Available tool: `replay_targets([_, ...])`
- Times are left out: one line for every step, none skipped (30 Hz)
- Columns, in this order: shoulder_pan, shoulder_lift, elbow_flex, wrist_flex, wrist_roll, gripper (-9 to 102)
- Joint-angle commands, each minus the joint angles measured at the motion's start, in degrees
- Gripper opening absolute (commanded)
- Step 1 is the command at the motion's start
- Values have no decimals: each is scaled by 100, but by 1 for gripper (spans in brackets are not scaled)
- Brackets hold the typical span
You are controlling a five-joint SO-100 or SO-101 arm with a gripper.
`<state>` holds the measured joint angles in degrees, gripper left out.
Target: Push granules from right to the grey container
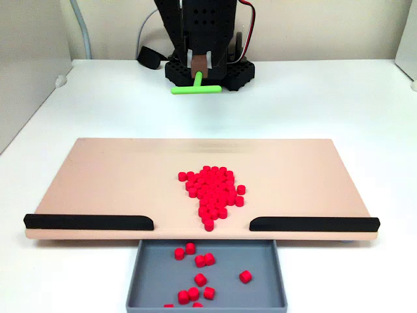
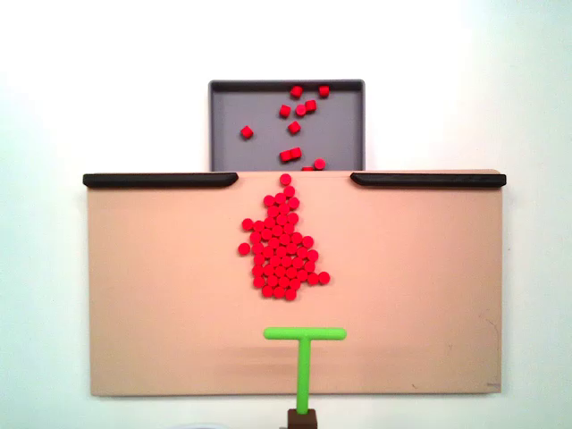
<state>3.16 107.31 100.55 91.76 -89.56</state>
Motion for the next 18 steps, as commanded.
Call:
replay_targets([-53, 114, -26, -26, -70, 0])
replay_targets([-70, 79, -26, -26, -97, 0])
replay_targets([-88, 44, -44, -26, -105, 0])
replay_targets([-88, 18, -44, -26, -167, 0])
replay_targets([-114, -18, -44, -26, -176, 0])
replay_targets([-132, -62, -44, -26, -158, 0])
replay_targets([-132, -97, -62, -26, -123, 0])
replay_targets([-123, -158, -70, -26, -158, 0])
replay_targets([-123, -185, -79, -26, -202, 0])
replay_targets([-114, -185, -97, -26, -229, 0])
replay_targets([-114, -185, -105, -26, -246, 0])
replay_targets([-114, -176, -114, -26, -264, 0])
replay_targets([-114, -167, -114, -26, -290, 0])
replay_targets([-114, -158, -114, -26, -290, 0])
replay_targets([-105, -149, -114, -26, -229, 0])
replay_targets([-105, -114, -114, -26, -211, 0])
replay_targets([-97, -62, -114, -26, -193, 0])
replay_targets([-88, 0, -114, -26, -176, 0])
